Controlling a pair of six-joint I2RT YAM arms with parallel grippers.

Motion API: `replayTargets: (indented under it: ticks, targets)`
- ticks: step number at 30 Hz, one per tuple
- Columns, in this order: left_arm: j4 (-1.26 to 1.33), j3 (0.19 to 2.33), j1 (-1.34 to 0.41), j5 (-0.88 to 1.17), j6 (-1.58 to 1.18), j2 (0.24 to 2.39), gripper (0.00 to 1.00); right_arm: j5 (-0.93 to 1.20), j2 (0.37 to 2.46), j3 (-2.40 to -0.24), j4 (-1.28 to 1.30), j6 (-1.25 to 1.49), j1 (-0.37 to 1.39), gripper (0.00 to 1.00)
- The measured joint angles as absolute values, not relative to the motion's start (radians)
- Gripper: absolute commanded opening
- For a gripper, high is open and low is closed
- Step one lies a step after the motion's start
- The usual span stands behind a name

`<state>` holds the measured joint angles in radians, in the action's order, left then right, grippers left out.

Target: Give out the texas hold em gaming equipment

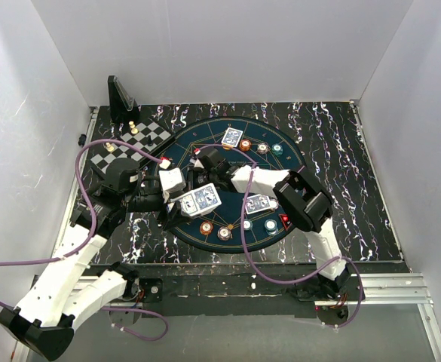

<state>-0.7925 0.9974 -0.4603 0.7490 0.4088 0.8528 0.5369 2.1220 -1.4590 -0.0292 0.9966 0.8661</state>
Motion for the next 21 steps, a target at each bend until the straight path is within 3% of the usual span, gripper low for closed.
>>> replayTargets:
  ticks: [2, 7, 15, 21]
  targets:
    - [-0.793, 0.997, -0.460, 0.749, 0.409, 0.851, 0.00, 0.525, 2.142, -1.459, -0.028, 0.997, 0.865, 0.02]
    - [-0.793, 0.997, -0.460, 0.749, 0.409, 0.845, 0.00, 0.503, 2.172, -1.459, -0.012, 0.997, 0.863, 0.29]
    - [-0.793, 0.997, -0.460, 0.749, 0.409, 0.839, 0.00, 0.473, 2.161, -1.419, 0.029, 0.973, 0.862, 0.59]
    - [-0.794, 0.997, -0.460, 0.749, 0.409, 0.838, 0.00, 0.458, 2.028, -1.333, 0.072, 0.944, 0.859, 0.66]
